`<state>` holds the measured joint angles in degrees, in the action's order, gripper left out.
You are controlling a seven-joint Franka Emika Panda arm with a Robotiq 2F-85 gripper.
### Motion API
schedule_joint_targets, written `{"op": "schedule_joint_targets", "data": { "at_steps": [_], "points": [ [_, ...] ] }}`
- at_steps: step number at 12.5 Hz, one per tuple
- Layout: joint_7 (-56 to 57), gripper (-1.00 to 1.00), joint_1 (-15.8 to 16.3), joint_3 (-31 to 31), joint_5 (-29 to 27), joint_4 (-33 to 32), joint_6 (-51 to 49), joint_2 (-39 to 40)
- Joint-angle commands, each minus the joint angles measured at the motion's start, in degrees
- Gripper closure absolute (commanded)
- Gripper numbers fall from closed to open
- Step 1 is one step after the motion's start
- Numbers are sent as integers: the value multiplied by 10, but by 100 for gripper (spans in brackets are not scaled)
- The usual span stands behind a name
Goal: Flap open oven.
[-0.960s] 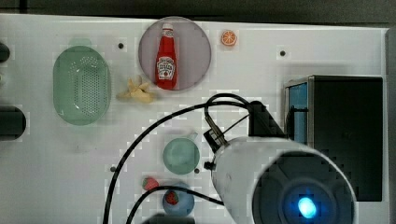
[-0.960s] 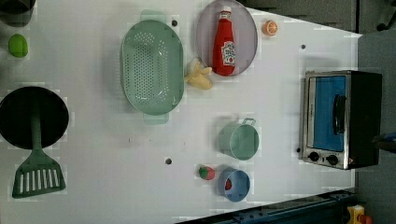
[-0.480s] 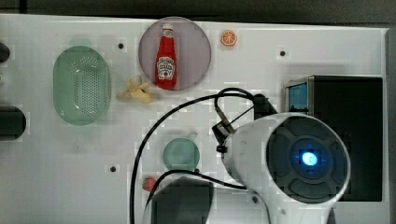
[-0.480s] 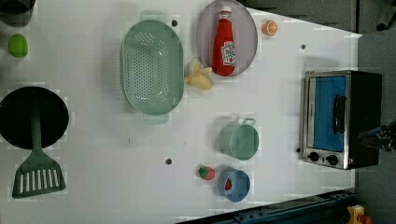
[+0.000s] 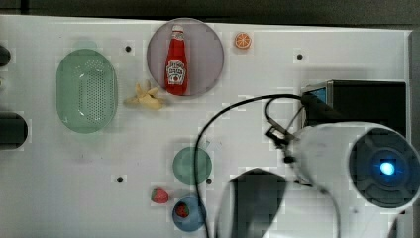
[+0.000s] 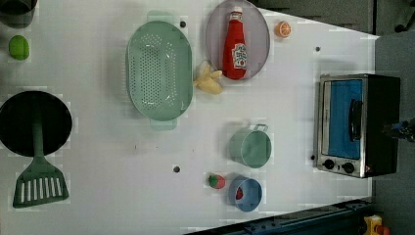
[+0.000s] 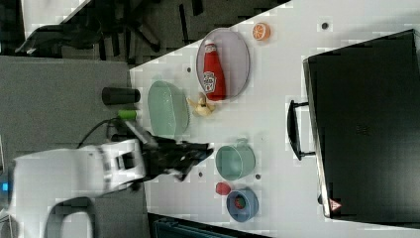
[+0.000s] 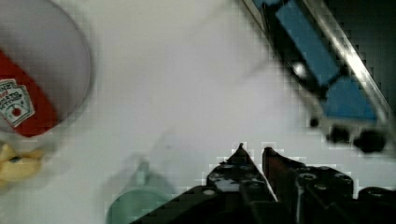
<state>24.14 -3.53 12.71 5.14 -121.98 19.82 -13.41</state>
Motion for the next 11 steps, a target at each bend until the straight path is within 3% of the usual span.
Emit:
{"op": "schedule_joint_targets", "data": {
  "at_steps": [1,4,11],
  "points": [
    [231,65,-14,43,1,-31,58,31],
    [382,65,-18,78,1,-33,127,69],
    [398,65,-19,115,0,-39,198,151]
  ]
}}
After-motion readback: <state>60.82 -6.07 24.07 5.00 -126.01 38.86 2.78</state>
